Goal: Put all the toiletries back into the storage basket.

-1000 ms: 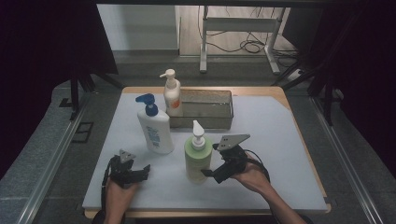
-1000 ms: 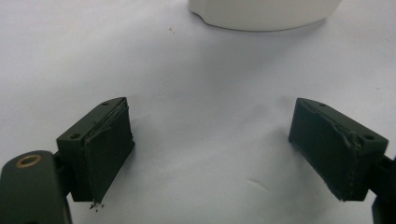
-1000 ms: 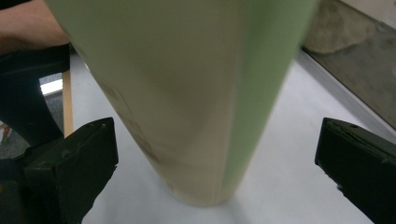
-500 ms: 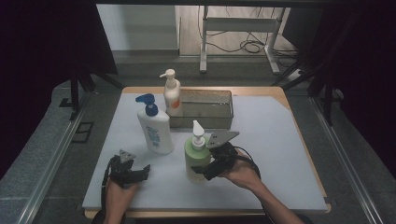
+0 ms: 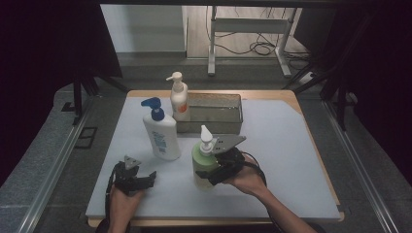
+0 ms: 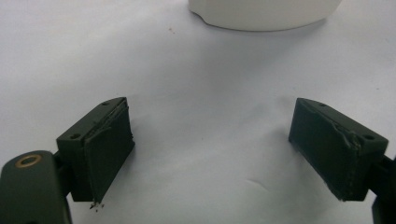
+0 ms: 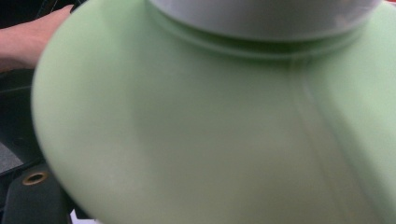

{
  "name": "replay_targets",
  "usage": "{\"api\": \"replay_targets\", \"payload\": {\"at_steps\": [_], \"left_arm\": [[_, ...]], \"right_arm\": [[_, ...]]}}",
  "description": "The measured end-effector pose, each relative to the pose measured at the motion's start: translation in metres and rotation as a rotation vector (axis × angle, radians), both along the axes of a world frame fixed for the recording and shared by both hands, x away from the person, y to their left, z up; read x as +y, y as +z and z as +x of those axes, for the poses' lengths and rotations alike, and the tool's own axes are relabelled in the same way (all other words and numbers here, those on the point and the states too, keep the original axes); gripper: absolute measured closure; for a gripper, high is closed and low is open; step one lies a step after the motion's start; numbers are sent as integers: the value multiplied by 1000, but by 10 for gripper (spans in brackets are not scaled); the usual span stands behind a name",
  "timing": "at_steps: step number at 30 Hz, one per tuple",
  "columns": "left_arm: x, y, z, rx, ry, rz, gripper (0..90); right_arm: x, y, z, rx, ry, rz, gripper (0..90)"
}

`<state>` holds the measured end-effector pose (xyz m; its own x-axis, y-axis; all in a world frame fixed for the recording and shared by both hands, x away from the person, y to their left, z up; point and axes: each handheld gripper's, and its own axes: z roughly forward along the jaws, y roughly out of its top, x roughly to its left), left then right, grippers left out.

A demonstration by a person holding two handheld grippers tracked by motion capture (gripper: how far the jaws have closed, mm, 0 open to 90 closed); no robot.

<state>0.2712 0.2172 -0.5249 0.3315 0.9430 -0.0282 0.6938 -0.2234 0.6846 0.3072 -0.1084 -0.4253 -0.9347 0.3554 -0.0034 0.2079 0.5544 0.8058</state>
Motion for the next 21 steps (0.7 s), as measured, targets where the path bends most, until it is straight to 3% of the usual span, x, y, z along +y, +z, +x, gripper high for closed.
{"api": "replay_targets", "payload": {"at_steps": [21], "left_arm": [[0, 0, 0, 0, -3, 3, 129]], "right_arm": [[-2, 17, 10, -5, -58, -2, 119]]}}
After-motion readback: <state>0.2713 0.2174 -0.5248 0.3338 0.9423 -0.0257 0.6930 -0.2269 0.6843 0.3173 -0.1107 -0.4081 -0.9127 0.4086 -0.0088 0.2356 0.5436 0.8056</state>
